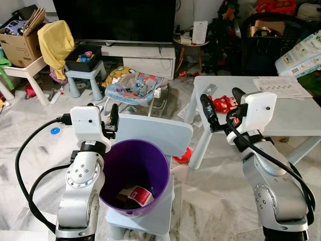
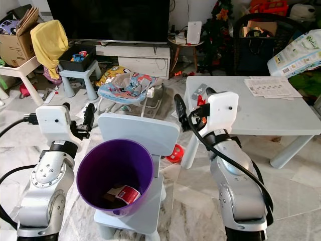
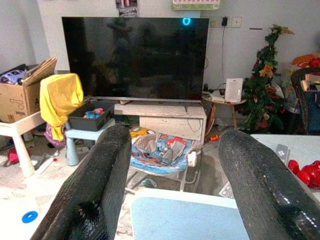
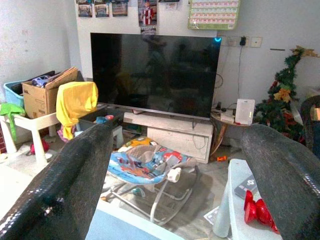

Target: Picking trash to rubbish bin

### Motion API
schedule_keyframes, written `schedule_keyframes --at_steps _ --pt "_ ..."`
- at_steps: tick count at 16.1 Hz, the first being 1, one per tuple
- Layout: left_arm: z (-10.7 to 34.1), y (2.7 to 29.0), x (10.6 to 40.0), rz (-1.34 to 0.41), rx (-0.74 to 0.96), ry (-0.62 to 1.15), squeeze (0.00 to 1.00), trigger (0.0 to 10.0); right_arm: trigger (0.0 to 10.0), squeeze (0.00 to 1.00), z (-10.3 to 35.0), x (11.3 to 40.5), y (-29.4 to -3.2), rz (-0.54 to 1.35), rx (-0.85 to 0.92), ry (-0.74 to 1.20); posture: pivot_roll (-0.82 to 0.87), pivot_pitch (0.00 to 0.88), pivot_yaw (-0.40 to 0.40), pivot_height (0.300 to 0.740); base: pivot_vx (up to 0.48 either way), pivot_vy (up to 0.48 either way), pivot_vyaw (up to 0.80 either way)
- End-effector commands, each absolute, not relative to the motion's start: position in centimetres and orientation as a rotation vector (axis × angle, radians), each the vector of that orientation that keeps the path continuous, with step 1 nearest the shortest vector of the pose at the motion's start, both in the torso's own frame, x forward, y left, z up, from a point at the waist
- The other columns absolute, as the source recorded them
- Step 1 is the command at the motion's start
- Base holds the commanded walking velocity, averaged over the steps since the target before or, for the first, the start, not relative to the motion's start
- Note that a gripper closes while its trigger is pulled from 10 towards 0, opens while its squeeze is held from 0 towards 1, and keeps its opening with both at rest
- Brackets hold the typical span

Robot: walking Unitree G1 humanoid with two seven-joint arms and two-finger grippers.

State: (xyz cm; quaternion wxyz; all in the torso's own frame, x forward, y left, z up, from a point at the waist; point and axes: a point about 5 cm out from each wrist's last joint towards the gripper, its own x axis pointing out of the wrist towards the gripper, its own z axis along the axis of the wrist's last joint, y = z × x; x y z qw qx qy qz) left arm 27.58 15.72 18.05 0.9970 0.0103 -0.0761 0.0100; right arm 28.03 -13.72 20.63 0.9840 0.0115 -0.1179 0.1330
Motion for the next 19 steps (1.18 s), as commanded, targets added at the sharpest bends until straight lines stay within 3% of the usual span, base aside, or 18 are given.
schedule_keyframes --at_steps 1,3,9,16,19 --pt "17.82 15.53 27.78 0.004 0.020 -0.135 0.00 10.0 10.0 0.00 20.47 27.97 -13.83 0.262 0.032 -0.229 -0.02 0.028 -0.049 0.740 0.000 0.000 0.00" --pt "17.77 15.38 27.82 0.002 0.017 -0.131 0.00 10.0 10.0 0.00 20.53 28.06 -13.89 0.263 0.031 -0.229 -0.02 0.030 -0.052 0.740 0.000 0.000 0.00" --pt "17.89 15.17 27.85 0.004 0.006 -0.138 0.00 10.0 10.0 0.00 20.47 28.09 -13.73 0.271 0.032 -0.224 -0.03 0.030 -0.049 0.740 0.000 0.000 -0.77" --pt "17.79 14.88 27.92 -0.008 -0.028 -0.126 0.00 10.0 10.0 0.00 20.42 28.10 -13.69 0.279 0.030 -0.222 -0.03 0.032 -0.053 0.740 0.000 0.000 0.00" --pt "17.71 14.88 27.95 -0.010 -0.031 -0.119 0.00 10.0 10.0 0.00 20.40 28.12 -13.69 0.281 0.029 -0.220 -0.03 0.034 -0.054 0.740 0.000 0.374 0.00"
